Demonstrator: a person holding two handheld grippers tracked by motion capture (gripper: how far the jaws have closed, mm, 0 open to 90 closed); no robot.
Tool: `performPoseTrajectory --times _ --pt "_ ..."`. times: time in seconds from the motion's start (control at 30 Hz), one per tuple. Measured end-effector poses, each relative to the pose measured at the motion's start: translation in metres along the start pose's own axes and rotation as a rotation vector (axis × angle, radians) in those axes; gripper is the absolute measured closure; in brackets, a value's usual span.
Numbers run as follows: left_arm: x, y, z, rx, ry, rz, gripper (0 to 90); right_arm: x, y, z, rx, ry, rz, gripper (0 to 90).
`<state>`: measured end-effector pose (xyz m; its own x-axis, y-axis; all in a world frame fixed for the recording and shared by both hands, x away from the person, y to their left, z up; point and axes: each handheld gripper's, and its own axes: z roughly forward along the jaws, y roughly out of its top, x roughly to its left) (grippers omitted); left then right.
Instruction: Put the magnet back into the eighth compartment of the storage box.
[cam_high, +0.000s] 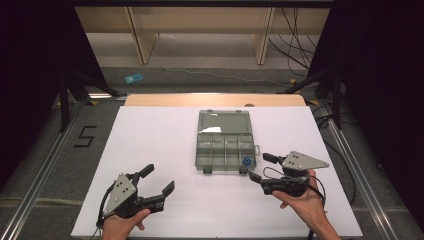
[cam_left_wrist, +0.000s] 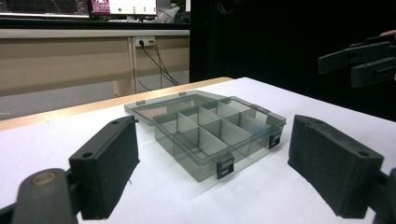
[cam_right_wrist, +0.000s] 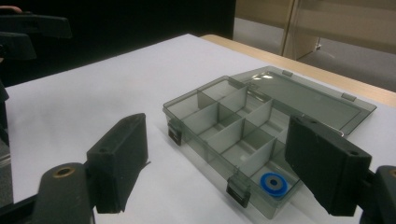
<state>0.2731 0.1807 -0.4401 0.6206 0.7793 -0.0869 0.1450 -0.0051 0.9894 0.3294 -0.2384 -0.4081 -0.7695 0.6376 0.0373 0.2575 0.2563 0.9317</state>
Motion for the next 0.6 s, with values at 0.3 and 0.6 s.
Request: performPoseTrajectory --times 0.3,0.6 --pt "0.0 -0.001 0.001 -0.011 -0.014 0.0 15.6 0.006 -0.006 -0.008 -0.005 0.01 0.035 21.1" --pt "-0.001 0.0 0.001 0.004 -0.013 0.004 15.6 0.013 -0.013 -0.011 -0.022 0.028 0.047 16.3"
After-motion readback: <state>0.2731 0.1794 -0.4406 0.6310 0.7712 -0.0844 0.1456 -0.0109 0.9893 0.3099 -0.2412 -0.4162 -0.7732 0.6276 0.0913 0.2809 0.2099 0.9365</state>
